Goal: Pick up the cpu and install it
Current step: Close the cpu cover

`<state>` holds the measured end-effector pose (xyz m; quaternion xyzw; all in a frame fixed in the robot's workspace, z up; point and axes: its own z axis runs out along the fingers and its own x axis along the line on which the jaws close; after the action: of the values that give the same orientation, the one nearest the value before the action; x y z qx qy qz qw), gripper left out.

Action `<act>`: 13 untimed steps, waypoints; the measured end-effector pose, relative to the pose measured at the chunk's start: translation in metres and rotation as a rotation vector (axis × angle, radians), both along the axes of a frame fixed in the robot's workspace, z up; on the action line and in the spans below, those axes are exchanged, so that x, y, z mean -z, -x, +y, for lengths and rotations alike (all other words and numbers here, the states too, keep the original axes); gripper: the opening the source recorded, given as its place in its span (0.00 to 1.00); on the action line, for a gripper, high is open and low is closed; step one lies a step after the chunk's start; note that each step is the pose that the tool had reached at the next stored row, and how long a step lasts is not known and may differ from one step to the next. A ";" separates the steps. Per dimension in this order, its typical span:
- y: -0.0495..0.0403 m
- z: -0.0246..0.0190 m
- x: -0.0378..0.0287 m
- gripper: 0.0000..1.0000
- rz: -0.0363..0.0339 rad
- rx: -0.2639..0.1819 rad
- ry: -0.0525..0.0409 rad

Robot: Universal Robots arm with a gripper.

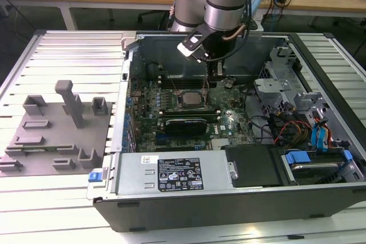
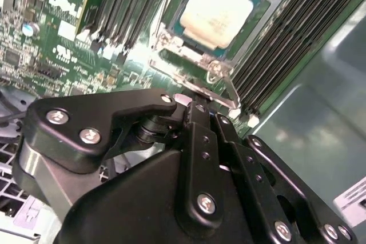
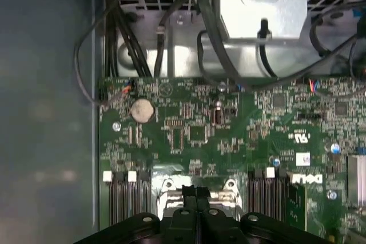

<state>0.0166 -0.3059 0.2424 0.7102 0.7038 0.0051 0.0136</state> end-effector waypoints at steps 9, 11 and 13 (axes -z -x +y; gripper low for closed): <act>0.0174 0.0002 0.0000 0.11 -0.0049 0.000 0.0000; 0.0169 0.0003 0.0003 0.11 0.0132 0.000 -0.0024; 0.0168 0.0002 0.0003 0.11 0.0222 0.000 -0.0032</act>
<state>-0.0002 -0.3057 0.2421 0.7104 0.7038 -0.0017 0.0046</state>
